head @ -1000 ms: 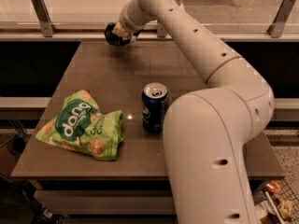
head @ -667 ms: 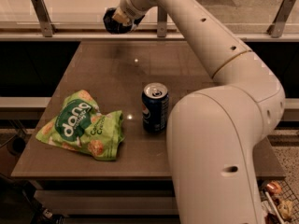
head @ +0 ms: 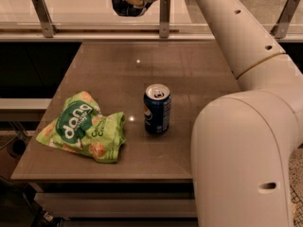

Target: Pick blue chip bag

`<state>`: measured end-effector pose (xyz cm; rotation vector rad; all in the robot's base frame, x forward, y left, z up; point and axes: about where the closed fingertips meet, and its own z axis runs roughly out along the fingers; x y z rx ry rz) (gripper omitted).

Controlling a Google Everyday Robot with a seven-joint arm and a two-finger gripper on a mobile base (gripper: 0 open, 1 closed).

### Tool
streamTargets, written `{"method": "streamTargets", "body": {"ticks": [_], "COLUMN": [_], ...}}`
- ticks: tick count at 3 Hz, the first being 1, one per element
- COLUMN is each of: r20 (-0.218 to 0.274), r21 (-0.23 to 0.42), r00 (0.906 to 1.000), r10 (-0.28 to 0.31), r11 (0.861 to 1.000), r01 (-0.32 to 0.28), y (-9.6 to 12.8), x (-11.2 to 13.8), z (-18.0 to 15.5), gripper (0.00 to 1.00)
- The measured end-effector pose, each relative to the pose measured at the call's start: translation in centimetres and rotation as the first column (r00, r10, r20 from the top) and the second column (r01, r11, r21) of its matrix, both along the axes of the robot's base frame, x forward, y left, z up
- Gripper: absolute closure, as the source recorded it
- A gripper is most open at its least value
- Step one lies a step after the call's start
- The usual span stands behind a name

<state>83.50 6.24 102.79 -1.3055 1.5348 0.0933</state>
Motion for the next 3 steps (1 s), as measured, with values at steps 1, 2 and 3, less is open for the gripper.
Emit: {"method": "streamTargets", "body": {"ticks": [1,2,3], "r20": [0.014,0.029,0.036], "r21": [0.076,0.107,0.108], "r00": [0.9995,0.9995,0.999], "r10": [0.03,0.009,-0.028], "r11": [0.997,0.994,0.994], "r01": [-0.031,-0.012,0.024], "y": [-1.6,-3.4,-4.7], "x": [-1.1,-2.1,-3.2], "z": [1.8,3.3,4.2], "gripper": [1.0,1.0,1.0]}}
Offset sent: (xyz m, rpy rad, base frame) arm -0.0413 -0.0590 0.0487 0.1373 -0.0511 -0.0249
